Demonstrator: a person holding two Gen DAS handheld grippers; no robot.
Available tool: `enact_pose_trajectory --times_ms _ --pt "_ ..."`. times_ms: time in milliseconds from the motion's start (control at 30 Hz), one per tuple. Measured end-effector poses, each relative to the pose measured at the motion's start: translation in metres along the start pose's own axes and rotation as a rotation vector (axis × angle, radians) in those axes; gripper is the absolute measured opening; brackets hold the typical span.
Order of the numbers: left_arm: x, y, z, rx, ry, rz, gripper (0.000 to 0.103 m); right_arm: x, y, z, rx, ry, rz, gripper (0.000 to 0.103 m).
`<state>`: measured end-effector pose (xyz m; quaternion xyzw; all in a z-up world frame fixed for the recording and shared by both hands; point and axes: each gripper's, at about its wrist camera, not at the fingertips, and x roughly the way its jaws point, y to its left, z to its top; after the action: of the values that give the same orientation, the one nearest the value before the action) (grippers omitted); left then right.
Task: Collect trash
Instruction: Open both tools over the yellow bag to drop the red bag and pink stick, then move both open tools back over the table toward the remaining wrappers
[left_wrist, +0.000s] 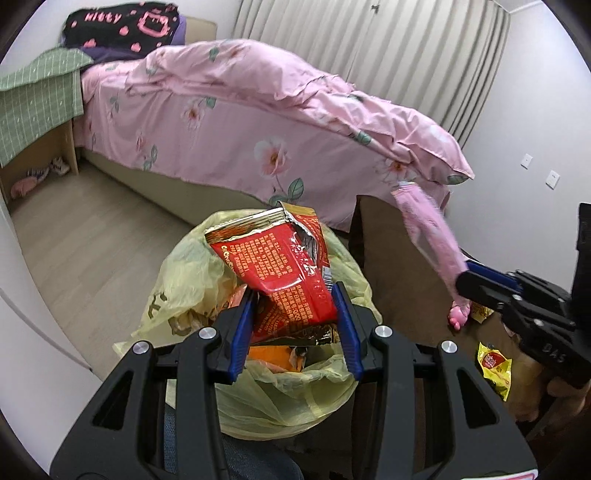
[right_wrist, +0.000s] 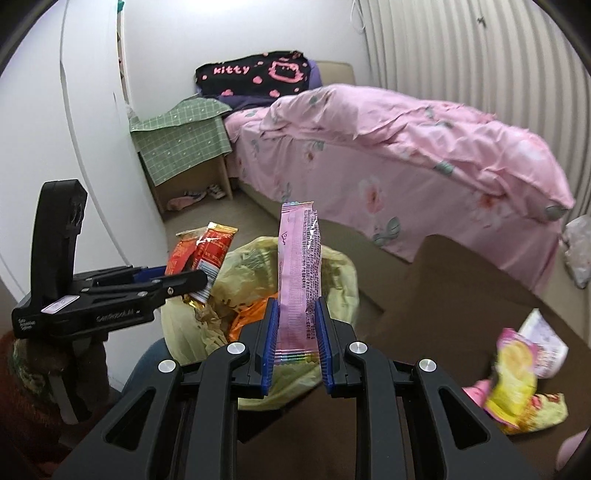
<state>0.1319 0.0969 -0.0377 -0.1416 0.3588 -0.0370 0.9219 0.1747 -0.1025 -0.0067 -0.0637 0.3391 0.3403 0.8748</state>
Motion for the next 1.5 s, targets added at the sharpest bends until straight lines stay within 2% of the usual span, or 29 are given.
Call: enact_pose_trajectory --times_ms 200,400,667,733,767,833,900,1067,1233,1367,1500 --pt "0.021 0.012 0.002 -0.072 0.033 0.005 0.039 0.038 -0.006 0.004 0.027 0.049 0.057 0.02" --pt "0.035 0.016 0.004 -0.092 0.05 0.014 0.04 0.065 -0.013 0.001 0.036 0.092 0.062 0.02" --pt "0.047 0.022 0.01 -0.138 0.059 0.01 0.045 0.079 -0.026 0.001 0.077 0.083 0.064 0.02" --pt "0.048 0.026 0.011 -0.16 0.06 0.008 0.049 0.081 -0.029 0.001 0.087 0.079 0.064 0.022" --pt "0.049 0.028 0.011 -0.174 0.058 0.008 0.056 0.082 -0.029 0.0 0.091 0.079 0.065 0.023" --pt "0.048 0.03 0.011 -0.185 0.052 0.013 0.061 0.082 -0.029 -0.002 0.096 0.082 0.066 0.037" --pt "0.045 0.031 0.012 -0.19 0.037 0.03 0.063 0.081 -0.031 -0.004 0.106 0.08 0.072 0.04" --pt "0.033 0.036 0.014 -0.222 -0.003 0.044 0.063 0.064 -0.036 -0.007 0.113 0.064 0.054 0.04" --pt "0.024 0.025 0.018 -0.192 -0.017 0.034 0.063 0.031 -0.049 -0.013 0.125 0.037 0.001 0.04" --pt "0.019 0.008 0.018 -0.155 -0.023 0.005 0.063 -0.009 -0.065 -0.029 0.13 0.005 -0.079 0.04" --pt "0.018 -0.023 0.016 -0.078 -0.02 -0.06 0.063 -0.047 -0.08 -0.05 0.119 -0.016 -0.174 0.04"
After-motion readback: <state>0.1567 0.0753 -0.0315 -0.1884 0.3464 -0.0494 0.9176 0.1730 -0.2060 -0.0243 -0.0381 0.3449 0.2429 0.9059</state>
